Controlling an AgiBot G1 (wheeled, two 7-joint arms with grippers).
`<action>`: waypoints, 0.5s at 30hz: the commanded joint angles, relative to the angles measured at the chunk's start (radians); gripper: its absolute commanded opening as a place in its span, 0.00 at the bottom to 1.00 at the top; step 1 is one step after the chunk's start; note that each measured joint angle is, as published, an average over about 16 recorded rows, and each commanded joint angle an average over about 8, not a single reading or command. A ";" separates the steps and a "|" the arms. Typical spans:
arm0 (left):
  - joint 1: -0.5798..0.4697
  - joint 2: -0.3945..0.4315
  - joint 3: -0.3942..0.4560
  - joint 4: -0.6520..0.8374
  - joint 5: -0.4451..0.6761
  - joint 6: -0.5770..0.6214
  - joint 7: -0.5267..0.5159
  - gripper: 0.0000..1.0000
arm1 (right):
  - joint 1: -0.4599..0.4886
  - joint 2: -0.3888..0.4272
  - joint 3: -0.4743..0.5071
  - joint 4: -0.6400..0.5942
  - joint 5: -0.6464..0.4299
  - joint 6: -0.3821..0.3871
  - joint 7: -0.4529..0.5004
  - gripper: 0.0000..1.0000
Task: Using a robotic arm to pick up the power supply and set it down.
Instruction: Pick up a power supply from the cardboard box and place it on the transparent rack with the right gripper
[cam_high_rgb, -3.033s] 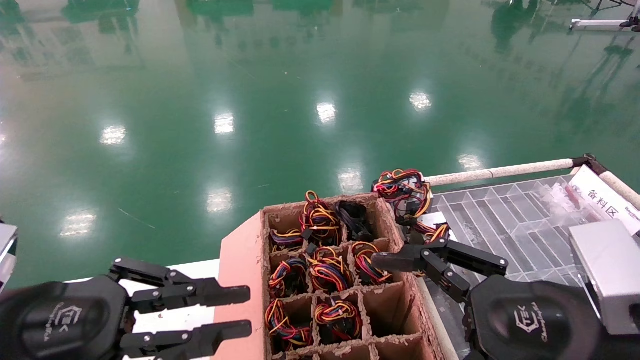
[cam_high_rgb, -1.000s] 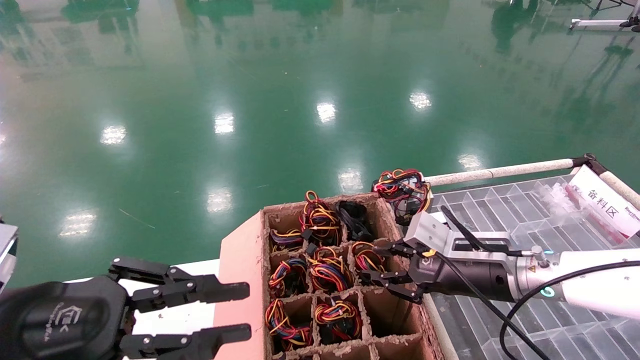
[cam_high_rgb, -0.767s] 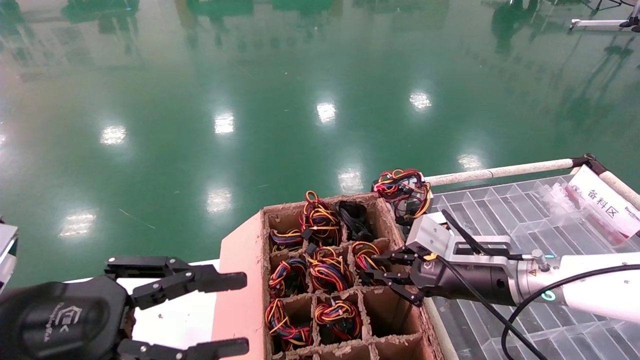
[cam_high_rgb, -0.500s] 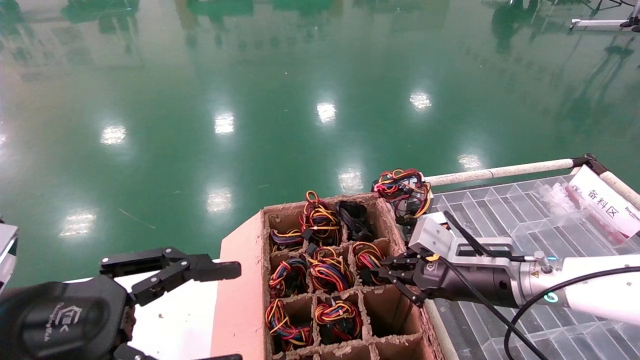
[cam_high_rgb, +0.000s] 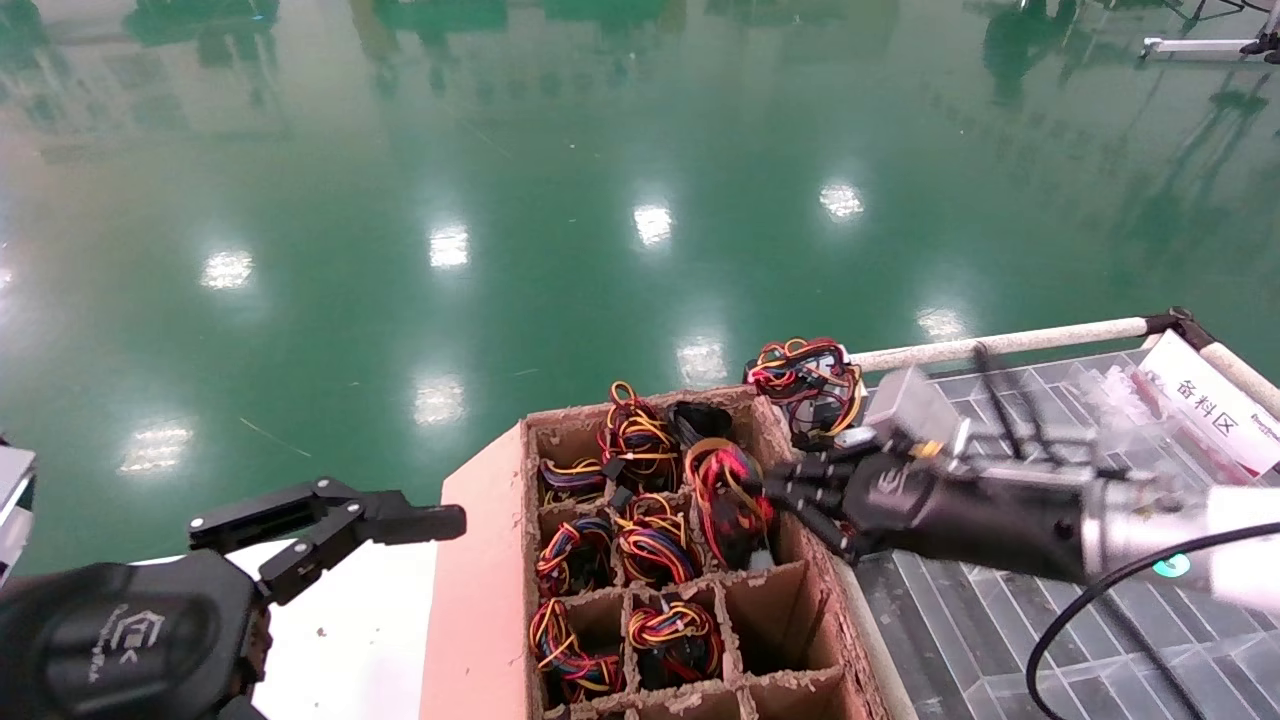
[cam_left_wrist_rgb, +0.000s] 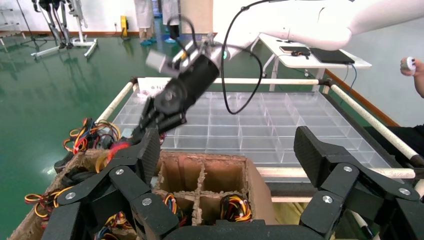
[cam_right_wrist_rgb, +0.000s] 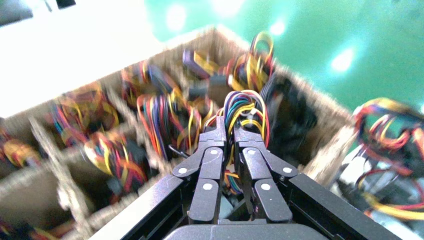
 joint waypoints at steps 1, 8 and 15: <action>0.000 0.000 0.000 0.000 0.000 0.000 0.000 1.00 | -0.002 0.013 0.021 0.009 0.038 -0.010 0.008 0.00; 0.000 0.000 0.000 0.000 0.000 0.000 0.000 1.00 | -0.015 0.070 0.126 0.035 0.219 -0.059 0.025 0.00; 0.000 0.000 0.001 0.000 0.000 0.000 0.000 1.00 | -0.004 0.139 0.214 0.066 0.345 -0.086 0.049 0.00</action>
